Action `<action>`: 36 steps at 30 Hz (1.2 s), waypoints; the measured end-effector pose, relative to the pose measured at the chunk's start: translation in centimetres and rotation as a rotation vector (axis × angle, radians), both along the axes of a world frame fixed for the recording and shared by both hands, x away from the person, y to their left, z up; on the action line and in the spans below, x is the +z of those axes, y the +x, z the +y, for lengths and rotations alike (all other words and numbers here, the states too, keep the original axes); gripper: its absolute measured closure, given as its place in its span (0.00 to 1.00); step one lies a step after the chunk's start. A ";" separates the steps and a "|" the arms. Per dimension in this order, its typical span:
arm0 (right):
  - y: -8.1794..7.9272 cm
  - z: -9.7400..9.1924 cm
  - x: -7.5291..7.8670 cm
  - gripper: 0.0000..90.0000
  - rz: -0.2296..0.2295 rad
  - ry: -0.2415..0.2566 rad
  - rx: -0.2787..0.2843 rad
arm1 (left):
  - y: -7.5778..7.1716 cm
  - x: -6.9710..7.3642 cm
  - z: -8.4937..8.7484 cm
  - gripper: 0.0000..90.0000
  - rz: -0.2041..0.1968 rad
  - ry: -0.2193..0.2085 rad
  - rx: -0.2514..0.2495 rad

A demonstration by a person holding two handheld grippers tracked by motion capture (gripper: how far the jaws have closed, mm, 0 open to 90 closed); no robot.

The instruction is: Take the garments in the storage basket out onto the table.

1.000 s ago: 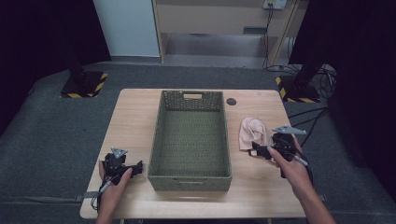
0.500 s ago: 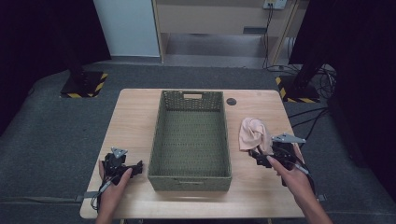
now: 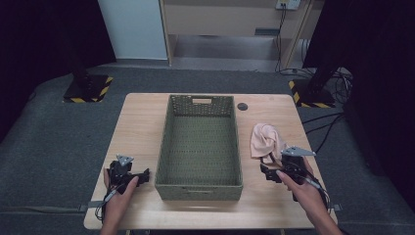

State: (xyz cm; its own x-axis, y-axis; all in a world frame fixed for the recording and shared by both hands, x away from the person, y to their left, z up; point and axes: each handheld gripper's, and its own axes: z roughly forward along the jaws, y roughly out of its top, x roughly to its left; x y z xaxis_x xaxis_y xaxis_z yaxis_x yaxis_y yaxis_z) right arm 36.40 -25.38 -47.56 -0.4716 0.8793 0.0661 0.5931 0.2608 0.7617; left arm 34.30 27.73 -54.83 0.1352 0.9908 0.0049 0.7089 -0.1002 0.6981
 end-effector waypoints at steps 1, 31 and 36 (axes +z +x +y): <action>-0.1 0.0 0.0 0.04 -0.001 0.000 0.003 | 0.0 0.0 0.0 0.00 0.000 0.000 0.000; -2.8 0.4 -3.7 0.04 0.069 -0.012 0.051 | 0.0 0.0 0.0 0.00 0.000 0.000 0.000; -2.9 0.6 -4.3 0.04 0.077 -0.016 0.054 | 0.0 0.0 0.0 0.00 0.000 0.000 0.000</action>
